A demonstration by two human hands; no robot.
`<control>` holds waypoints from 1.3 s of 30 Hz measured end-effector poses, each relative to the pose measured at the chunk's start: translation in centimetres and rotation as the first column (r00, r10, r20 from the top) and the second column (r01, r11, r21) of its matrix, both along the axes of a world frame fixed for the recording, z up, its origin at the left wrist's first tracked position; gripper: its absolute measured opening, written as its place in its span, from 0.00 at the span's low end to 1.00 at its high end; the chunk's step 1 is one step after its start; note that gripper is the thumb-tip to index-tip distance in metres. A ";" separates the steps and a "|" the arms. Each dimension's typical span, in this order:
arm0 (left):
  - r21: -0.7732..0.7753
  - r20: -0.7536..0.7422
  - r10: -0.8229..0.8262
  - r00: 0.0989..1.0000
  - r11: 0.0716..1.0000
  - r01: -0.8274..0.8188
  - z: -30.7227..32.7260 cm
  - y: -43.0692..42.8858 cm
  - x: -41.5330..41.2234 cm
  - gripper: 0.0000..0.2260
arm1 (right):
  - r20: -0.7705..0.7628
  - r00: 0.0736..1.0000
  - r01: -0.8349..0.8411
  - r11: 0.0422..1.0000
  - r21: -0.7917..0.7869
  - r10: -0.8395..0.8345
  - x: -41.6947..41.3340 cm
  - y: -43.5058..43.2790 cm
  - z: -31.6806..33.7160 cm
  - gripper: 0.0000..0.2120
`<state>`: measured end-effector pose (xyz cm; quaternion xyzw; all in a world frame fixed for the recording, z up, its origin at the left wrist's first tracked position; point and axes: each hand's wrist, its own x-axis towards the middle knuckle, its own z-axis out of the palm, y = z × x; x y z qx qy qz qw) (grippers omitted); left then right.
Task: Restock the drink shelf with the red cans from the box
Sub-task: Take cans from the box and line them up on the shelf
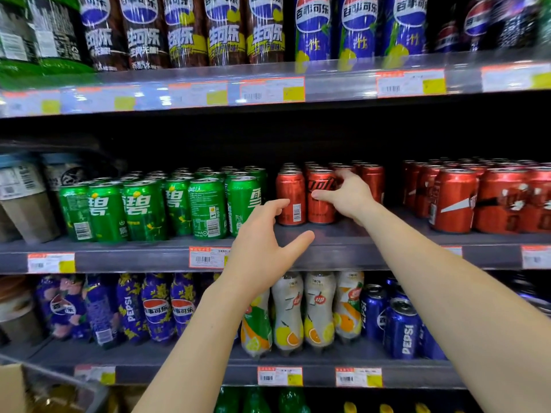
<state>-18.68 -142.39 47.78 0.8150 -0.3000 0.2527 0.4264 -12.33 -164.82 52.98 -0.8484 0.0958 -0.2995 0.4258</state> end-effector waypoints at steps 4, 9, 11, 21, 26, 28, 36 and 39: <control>0.019 0.028 0.022 0.999 1.000 -0.022 -0.4 -0.5 0.1 0.30 | -0.018 1.000 0.019 1.000 -0.023 -0.019 -1.1 0.4 -0.2 0.46; 0.048 0.085 0.021 0.996 0.999 -0.025 0.3 -1.3 -0.1 0.26 | -0.074 0.990 0.110 0.981 -0.161 -0.123 -3.1 1.1 -0.3 0.23; 0.062 0.091 0.008 0.996 0.998 -0.014 0.9 -2.2 0.1 0.25 | -0.130 0.978 0.128 0.960 -0.249 -0.164 -3.2 0.8 -0.2 0.10; 0.486 -0.069 0.168 0.983 0.867 -0.114 7.2 -4.0 -0.2 0.23 | -0.287 0.958 -0.070 0.943 -0.327 -0.029 -8.7 1.6 2.7 0.24; 0.634 -0.132 0.160 0.978 0.772 -0.041 13.9 -0.3 -4.1 0.25 | -0.490 0.871 -0.191 0.891 -0.411 -0.039 -14.9 4.8 9.8 0.26; 0.663 -0.159 0.133 0.978 0.749 0.006 16.9 1.7 -6.5 0.25 | -0.543 0.838 -0.205 0.896 -0.395 -0.047 -17.9 7.1 13.4 0.25; 0.737 -0.193 0.158 0.968 0.675 0.037 27.2 11.1 -16.0 0.27 | -0.595 0.803 -0.309 0.869 -0.387 0.020 -28.7 16.7 23.6 0.26; 0.749 -0.194 0.198 0.961 0.663 0.015 28.8 15.1 -19.9 0.26 | -0.606 0.793 -0.351 0.861 -0.369 0.063 -31.7 20.6 25.4 0.26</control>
